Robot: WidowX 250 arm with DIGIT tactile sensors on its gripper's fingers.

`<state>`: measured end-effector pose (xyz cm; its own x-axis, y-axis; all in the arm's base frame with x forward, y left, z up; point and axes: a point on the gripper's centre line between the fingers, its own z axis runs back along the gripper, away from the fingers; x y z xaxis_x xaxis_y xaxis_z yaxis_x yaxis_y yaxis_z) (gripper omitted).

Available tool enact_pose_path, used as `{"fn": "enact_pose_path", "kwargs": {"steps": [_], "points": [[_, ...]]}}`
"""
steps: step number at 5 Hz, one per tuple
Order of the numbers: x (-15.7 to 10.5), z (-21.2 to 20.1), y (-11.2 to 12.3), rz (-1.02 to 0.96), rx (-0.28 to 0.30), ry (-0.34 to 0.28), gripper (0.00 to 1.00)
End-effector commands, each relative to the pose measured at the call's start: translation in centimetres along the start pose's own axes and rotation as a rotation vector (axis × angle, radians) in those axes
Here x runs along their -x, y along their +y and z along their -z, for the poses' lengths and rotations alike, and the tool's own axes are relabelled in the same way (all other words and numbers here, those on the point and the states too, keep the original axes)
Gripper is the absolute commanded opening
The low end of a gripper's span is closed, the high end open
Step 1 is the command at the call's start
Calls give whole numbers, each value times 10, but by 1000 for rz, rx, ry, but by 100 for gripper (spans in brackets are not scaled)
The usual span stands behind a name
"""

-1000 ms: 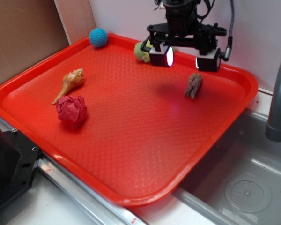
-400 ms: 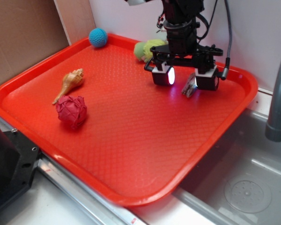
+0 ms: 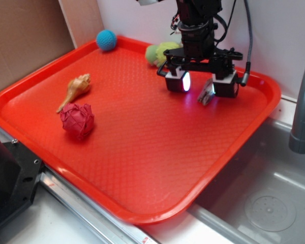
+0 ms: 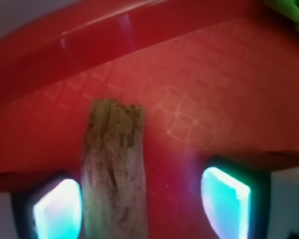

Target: Grab the wood chip.

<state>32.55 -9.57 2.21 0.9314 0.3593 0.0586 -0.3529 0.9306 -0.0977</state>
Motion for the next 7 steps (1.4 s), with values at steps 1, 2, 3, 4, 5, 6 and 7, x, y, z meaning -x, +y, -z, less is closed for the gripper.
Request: {"fn": "enact_pose_path", "kwargs": {"steps": [1,2,3,4,5,6,7], "points": [[-11,-16,2,-16,64,-55,0],[-10,-19,2,-5,81,-63,0],[-6,-31,7,52,25,-32,0],[15,-85,41,208,96,19,0],[48,-139,75,327,125,-84,0],[63,-191,102,346,139,-118,0],[69,-225,124,303,105,-88,0]]}}
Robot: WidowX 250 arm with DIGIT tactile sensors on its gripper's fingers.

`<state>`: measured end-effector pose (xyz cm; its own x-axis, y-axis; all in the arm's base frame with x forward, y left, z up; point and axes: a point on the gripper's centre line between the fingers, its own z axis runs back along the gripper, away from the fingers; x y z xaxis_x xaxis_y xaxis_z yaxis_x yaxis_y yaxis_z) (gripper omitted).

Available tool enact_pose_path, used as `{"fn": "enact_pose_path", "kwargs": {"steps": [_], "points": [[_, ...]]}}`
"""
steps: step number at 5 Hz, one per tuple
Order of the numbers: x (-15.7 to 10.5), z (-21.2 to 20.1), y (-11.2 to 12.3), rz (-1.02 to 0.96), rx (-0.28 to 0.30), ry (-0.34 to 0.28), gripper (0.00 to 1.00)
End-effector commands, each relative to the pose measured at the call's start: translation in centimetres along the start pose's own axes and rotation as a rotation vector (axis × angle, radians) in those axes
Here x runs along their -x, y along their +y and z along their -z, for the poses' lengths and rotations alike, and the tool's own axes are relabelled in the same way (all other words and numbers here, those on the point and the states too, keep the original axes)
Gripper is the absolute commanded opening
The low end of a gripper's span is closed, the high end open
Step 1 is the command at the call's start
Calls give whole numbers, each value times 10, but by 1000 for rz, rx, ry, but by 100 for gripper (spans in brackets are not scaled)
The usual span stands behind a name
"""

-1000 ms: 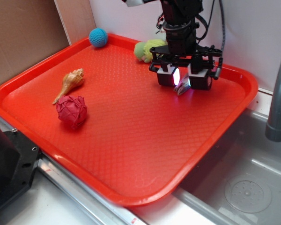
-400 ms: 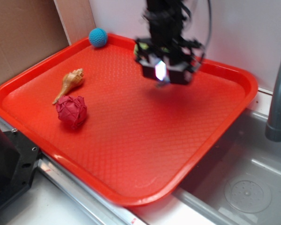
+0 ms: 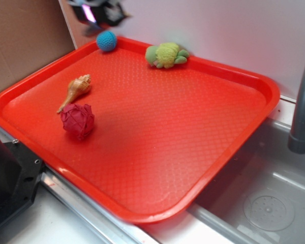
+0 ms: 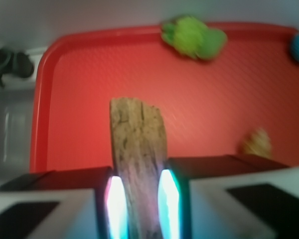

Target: Grab the wood chip.

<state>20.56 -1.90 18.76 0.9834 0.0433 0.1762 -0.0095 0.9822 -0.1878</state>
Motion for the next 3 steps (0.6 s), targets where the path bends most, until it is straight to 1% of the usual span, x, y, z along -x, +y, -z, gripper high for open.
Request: {"fn": "enact_pose_path", "kwargs": {"steps": [1,2,3], "points": [[-6,-45,30,-34,-49,19,0],[-12,-19,38,-44,-45,113,0],[-13,-15,36,-52,-72,124,0]]}}
